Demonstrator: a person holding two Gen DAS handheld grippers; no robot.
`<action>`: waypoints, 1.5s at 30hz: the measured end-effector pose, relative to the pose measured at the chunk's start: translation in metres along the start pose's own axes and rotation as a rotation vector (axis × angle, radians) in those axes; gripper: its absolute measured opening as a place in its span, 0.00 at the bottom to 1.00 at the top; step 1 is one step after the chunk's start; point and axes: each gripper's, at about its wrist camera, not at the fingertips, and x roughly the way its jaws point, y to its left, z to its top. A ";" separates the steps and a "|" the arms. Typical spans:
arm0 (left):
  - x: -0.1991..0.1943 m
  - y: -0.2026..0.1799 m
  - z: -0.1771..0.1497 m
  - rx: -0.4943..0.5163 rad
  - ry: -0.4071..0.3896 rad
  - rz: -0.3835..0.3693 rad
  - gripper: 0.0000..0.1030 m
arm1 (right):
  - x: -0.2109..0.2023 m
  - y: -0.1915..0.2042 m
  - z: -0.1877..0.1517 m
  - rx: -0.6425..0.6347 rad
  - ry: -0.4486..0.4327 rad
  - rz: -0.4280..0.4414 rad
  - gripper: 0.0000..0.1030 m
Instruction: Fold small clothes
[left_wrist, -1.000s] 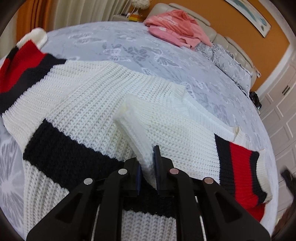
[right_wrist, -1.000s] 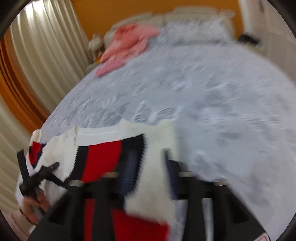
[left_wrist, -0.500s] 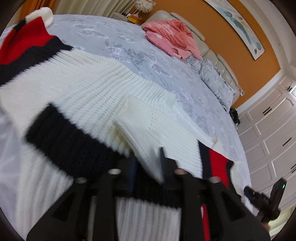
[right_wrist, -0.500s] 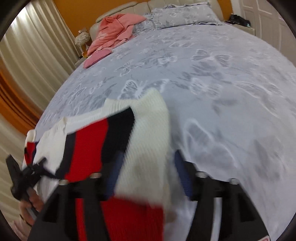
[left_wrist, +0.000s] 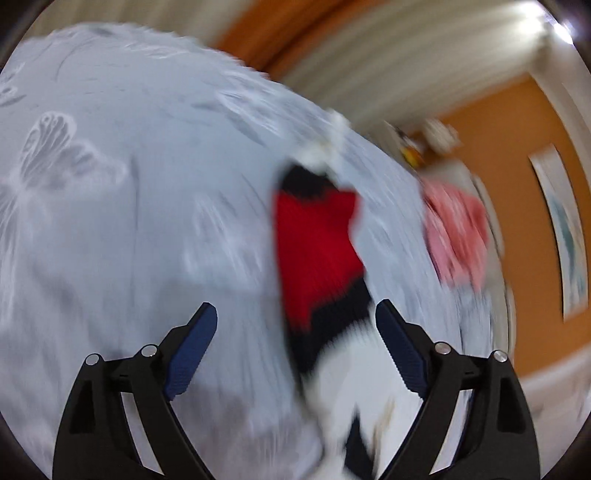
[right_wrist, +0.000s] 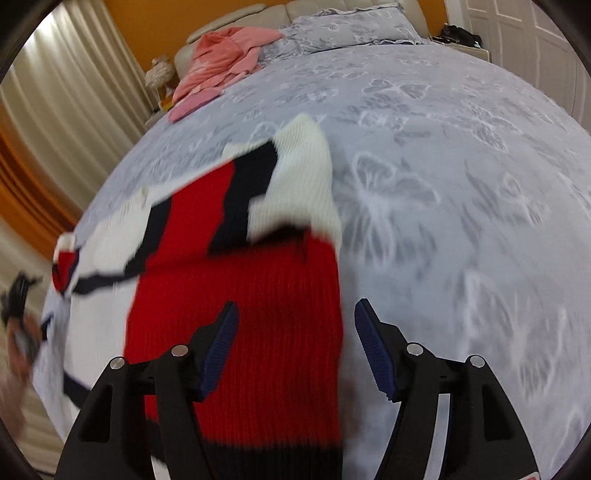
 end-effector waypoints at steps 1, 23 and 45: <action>0.008 0.001 0.010 -0.037 -0.009 0.027 0.83 | -0.003 0.000 -0.007 0.002 0.005 0.000 0.62; -0.049 -0.218 -0.232 1.148 0.250 -0.344 0.09 | -0.028 0.029 0.004 -0.077 -0.003 0.050 0.62; -0.058 -0.048 -0.257 0.657 0.229 -0.400 0.79 | 0.100 0.319 0.046 -0.748 0.183 0.215 0.72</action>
